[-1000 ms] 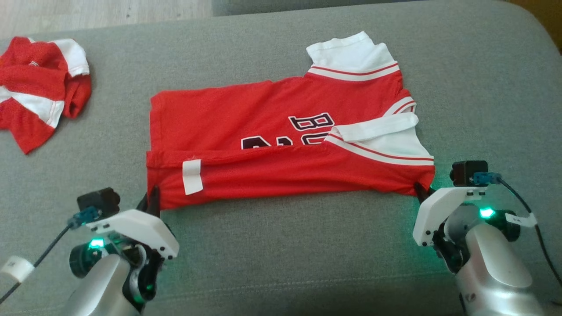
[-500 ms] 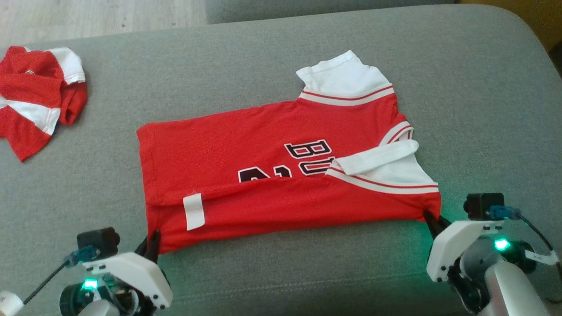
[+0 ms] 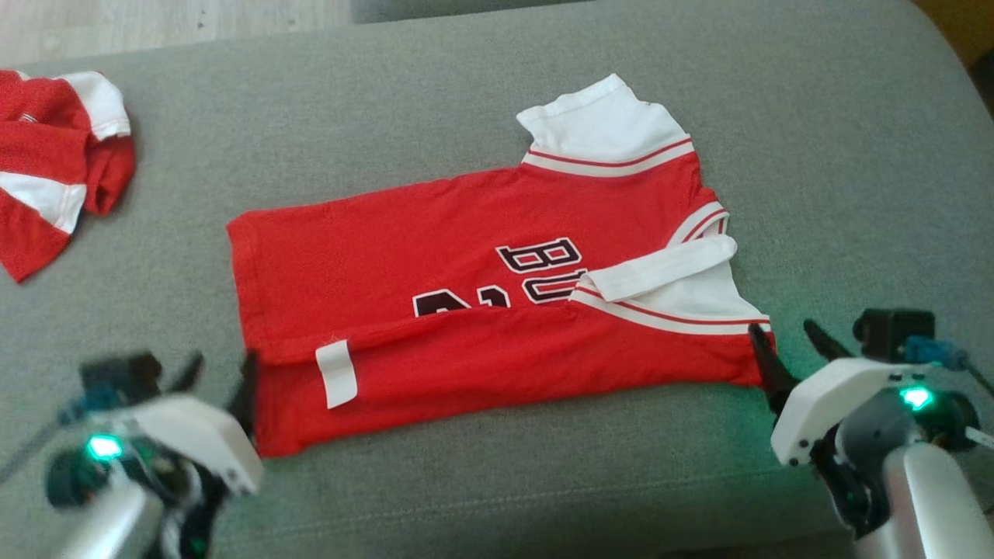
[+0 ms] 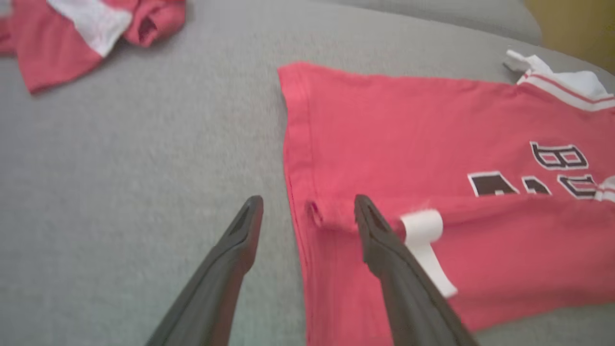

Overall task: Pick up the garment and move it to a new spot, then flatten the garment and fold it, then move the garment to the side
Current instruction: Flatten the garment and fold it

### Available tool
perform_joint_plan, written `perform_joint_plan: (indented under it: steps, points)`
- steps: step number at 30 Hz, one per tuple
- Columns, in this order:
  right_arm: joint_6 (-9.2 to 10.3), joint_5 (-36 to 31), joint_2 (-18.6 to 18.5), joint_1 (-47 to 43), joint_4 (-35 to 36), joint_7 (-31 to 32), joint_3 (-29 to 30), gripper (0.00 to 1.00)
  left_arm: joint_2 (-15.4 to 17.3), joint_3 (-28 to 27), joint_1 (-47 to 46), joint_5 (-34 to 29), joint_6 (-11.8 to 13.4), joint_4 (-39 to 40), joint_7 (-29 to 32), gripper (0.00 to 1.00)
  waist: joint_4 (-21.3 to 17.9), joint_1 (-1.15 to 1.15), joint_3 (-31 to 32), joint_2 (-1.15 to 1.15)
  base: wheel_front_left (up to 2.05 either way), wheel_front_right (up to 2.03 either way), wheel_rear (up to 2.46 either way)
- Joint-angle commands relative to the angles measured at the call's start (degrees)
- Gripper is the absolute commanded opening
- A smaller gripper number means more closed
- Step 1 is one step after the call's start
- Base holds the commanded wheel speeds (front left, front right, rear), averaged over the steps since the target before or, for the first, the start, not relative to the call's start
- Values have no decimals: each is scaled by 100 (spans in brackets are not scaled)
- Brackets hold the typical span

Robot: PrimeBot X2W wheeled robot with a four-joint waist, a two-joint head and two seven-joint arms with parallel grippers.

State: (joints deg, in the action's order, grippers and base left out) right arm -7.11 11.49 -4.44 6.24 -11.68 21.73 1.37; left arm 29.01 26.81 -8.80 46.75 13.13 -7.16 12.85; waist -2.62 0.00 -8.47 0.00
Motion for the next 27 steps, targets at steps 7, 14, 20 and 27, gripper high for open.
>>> perform_joint_plan:
  steps: [7, 14, 20, 27]
  points:
    - [-37, 3, -189, 642, 762, 167, -333, 100, 717, -390, -1729, -284, -177, 100, 555, 100, -206, 0, -407, 0, 0, 0, 0]
    - [-37, 75, -287, 1253, 870, 201, -816, 100, 849, -178, -2827, -410, -389, -763, 1330, 100, -488, 0, -860, 0, 0, 0, 0]
    - [-37, 167, -318, 1558, 830, 127, -1103, 100, 862, -40, -3099, -450, -466, -1428, 1616, 100, -651, 0, -1136, 0, 0, 0, 0]
    - [-37, 236, -361, 1779, 746, 28, -1242, 100, 893, -23, -3158, -329, -623, -1816, 1752, 100, -712, 0, -1251, 0, 0, 0, 0]
